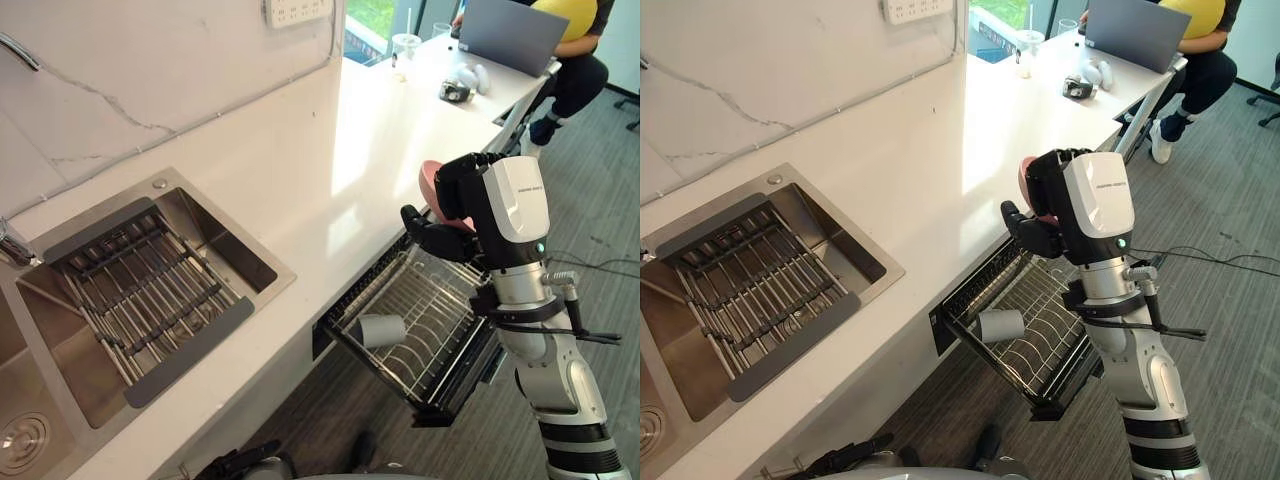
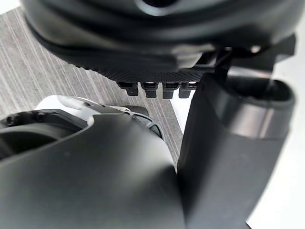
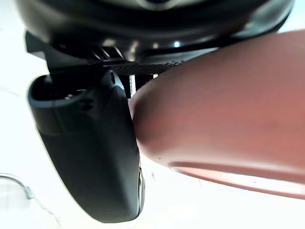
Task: Walk over to the sink, pick up the cup, carry it to the dishwasher, place the cup inside the dishwasher, then close the dishwasher door
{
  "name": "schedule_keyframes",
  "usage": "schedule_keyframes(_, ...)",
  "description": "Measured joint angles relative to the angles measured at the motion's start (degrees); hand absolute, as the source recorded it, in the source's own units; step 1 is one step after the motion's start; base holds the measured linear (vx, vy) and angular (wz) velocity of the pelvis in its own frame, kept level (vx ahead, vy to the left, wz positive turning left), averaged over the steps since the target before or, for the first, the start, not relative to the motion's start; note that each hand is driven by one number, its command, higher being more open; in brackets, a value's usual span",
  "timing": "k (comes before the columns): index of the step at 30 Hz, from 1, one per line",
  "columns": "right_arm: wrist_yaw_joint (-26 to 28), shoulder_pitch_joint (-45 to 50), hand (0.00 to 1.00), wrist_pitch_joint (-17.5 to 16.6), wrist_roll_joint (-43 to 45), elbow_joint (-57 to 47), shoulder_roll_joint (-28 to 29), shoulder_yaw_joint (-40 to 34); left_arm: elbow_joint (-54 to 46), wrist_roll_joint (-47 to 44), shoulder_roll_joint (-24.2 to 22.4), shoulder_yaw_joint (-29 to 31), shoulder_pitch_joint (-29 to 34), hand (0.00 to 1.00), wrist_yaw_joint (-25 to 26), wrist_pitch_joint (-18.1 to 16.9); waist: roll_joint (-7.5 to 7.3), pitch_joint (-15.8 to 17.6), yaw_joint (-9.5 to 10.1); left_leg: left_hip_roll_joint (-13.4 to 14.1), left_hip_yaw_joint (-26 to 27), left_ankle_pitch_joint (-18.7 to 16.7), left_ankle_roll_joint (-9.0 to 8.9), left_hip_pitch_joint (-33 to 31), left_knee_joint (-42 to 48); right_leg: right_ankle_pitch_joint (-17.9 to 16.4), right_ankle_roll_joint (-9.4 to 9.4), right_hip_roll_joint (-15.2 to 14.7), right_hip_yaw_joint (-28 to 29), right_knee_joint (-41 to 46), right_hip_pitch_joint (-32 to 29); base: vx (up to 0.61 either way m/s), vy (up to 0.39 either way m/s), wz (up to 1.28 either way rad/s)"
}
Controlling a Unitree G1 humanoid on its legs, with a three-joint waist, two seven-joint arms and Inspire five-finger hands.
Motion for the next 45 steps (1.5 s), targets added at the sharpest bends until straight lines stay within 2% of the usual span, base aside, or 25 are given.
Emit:
schedule_keyframes(7,-3.01,-0.21,0.0,2.56,0.1,3.04,0.57,-0.09,-1.26,-1.35,0.36,-1.33,-0.84,1.0,0.03,-1.11,0.9,1.96,-0.21,-0.18,0.03,-0.17,0.47,-4.27,2.45,1.69,-0.1,-0.53,2.23,0.01,-3.85,-0.04,0.079,-0.09)
schedule_keyframes(12,-6.16,-3.6,0.0,4.08,0.64,6.93,0.87,-0.24,-1.45,-5.08,0.69,-1.86,-3.12,1.0,0.23,-1.65,1.28,5.6,-0.67,0.04,0.34,-0.64,1.3,-8.48,5.61,2.6,0.28,-0.92,3.28,0.01,-7.08,-0.09,0.084,-0.05)
schedule_keyframes(16,-8.31,-5.02,0.0,5.66,0.72,9.89,1.24,-0.19,-2.27,-5.88,0.53,-1.93,-4.0,1.0,0.23,-2.16,1.99,8.09,-0.77,0.46,0.25,-1.08,1.65,-11.55,7.98,3.42,-0.17,-0.95,3.42,0.01,-9.14,-0.04,0.081,-0.01)
schedule_keyframes(24,-11.17,-14.46,0.0,7.69,3.03,19.77,0.76,0.37,-3.83,-10.07,0.45,-3.4,-7.01,1.0,0.2,-3.05,3.43,14.45,-0.77,0.21,-1.53,-1.59,2.42,-16.74,11.25,5.49,-0.44,-1.34,5.06,0.01,-13.64,-0.03,0.102,-0.09)
schedule_keyframes(27,-11.35,-19.08,0.0,7.68,4.65,22.5,-1.62,1.07,-4.15,-12.02,0.27,-3.53,-8.95,1.0,0.2,-2.58,4.09,17.56,-0.94,-0.02,-1.47,-1.51,2.67,-19.4,12.23,6.27,-0.49,-1.74,5.2,0.01,-16.0,-0.05,0.108,-0.02)
schedule_keyframes(34,-11.44,-29.48,0.0,8.82,6.49,30.27,-5.67,5.53,-5.97,-14.27,-1.01,-4.07,-10.29,1.0,0.27,-1.98,5.52,18.79,-0.17,-1.0,-2.53,-1.1,3.34,-24.8,12.45,7.93,-0.91,-2.41,5.42,0.02,-21.26,0.01,0.104,0.02)
schedule_keyframes(35,-11.45,-30.64,1.0,9.54,7.39,32.07,-5.99,5.95,-5.96,-14.29,-1.62,-4.25,-10.9,1.0,0.32,-1.96,5.95,19.04,0.03,-1.35,-3.51,-1.08,3.37,-25.31,12.43,8.06,-0.89,-2.58,5.26,0.03,-21.59,0.04,0.11,0.1)
schedule_keyframes(40,-11.56,-31.47,1.0,11.2,9.73,38.5,-5.99,7.41,-5.99,-15.57,-2.12,-6.29,-12.56,1.0,1.63,-1.92,7.11,19.71,0.46,-2.95,-5.82,-0.62,4.1,-25.47,11.17,8.49,-0.31,-3.3,5.3,0.32,-21.68,0.07,0.122,0.12)
schedule_keyframes(45,-12.83,-31.43,1.0,11.13,12.59,39.73,-5.18,6.81,-6.71,-16.37,-2.58,-6.27,-12.93,1.0,2.53,-1.89,7.2,19.87,0.42,-4.16,-6.54,-0.26,4.68,-24.48,10.77,8.97,0.34,-4.45,5.42,0.32,-20.55,0.05,0.146,0.1)
